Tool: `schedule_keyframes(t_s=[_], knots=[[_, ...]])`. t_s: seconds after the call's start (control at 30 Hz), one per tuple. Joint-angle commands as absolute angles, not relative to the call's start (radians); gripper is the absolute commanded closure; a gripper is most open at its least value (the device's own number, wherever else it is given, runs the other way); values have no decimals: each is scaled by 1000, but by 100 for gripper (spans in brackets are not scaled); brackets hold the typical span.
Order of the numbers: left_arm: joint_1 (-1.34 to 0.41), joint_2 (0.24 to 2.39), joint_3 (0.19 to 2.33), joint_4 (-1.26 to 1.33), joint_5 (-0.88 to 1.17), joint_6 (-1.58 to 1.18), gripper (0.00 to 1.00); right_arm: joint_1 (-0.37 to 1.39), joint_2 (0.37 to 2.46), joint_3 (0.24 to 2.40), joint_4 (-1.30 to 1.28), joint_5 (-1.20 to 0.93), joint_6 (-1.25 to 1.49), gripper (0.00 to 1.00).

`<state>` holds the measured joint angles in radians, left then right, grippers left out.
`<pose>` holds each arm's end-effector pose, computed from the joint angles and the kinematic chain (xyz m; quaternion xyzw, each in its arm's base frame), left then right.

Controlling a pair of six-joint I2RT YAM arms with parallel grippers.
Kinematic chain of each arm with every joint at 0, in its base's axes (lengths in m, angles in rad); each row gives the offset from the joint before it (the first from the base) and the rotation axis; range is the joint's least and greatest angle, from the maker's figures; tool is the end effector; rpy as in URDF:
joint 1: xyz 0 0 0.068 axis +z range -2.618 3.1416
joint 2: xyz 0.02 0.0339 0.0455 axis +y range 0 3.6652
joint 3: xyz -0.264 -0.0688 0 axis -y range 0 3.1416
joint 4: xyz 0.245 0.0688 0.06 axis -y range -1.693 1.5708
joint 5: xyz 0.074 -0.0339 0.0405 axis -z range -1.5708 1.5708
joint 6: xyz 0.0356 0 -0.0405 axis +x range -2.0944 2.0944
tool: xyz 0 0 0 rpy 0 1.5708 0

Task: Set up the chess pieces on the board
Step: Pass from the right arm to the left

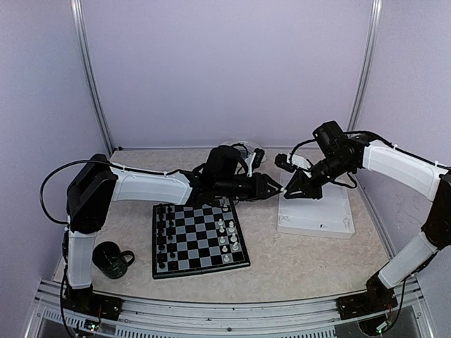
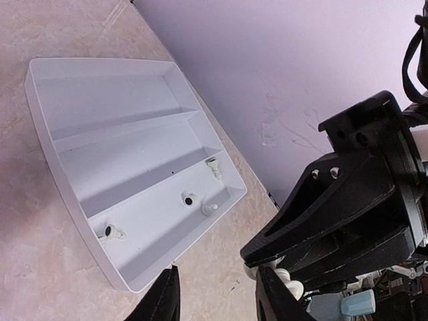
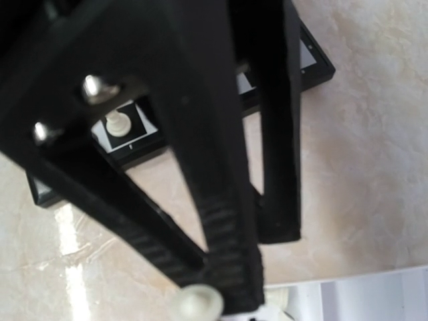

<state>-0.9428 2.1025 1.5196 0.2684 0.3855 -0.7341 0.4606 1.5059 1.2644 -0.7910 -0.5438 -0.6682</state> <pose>0.2789 -0.4069 0.2232 0.1947 0.7781 -0.5325 0.2704 0.2683 0.1537 0.2869 -0.5570 0.7464 0.2310 0.2816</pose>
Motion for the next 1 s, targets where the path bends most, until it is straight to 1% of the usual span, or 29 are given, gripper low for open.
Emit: schedule_keyframes(t_s=[0.0,0.13,0.37,0.57,0.87,0.97], knots=[[-953,2050,1513,334,373,-729,57,480,1515,1254,-796,-561,-666,86],[-946,2024,1483,358,340,-745,55,489,1519,1253,-824,-598,-690,86],[-944,2028,1469,402,391,-765,55,499,1532,1255,-814,-574,-673,86],[-947,2039,1476,376,410,-766,60,499,1537,1271,-780,-556,-635,87],[-948,2037,1467,342,395,-761,62,499,1523,1285,-754,-534,-607,87],[-948,2042,1470,341,404,-763,64,499,1526,1290,-749,-515,-591,87]])
